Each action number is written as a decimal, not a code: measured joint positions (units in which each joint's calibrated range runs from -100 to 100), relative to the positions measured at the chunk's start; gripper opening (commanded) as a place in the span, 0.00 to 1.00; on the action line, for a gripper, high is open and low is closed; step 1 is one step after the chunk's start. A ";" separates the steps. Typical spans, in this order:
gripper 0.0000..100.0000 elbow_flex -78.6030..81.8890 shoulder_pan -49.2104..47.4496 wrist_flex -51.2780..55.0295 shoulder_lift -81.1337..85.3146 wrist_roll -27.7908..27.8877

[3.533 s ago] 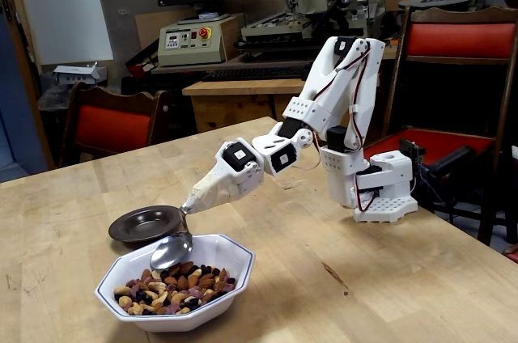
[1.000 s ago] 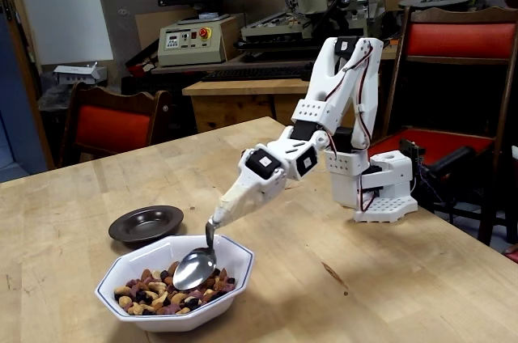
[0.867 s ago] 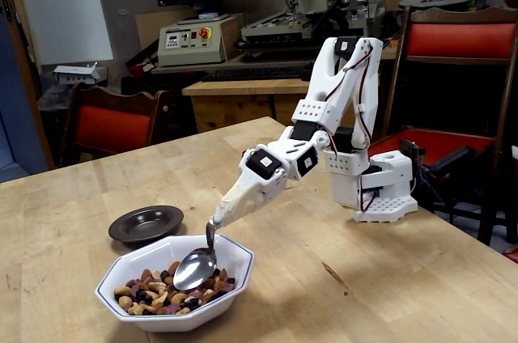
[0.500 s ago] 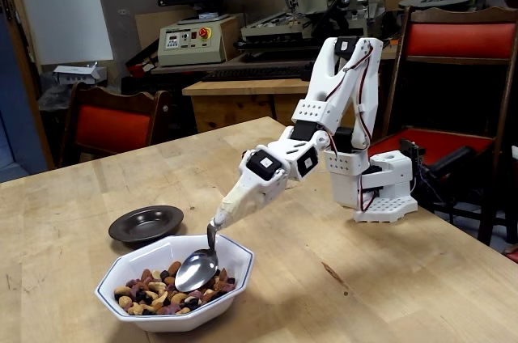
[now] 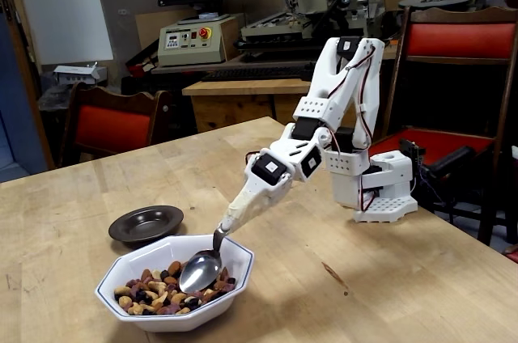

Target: Use spoon to take food

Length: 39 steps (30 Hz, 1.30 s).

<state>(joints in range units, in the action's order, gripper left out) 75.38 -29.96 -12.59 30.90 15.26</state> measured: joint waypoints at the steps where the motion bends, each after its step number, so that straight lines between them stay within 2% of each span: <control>1: 0.04 0.00 -0.15 0.64 0.09 0.00; 17: 0.04 -0.09 -0.59 0.80 -1.03 0.00; 30: 0.04 -0.09 -0.51 -3.84 -1.37 -5.91; 39: 0.04 -0.09 -0.51 -4.72 -1.37 -6.30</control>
<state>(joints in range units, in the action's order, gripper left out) 75.29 -30.48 -17.31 29.53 8.96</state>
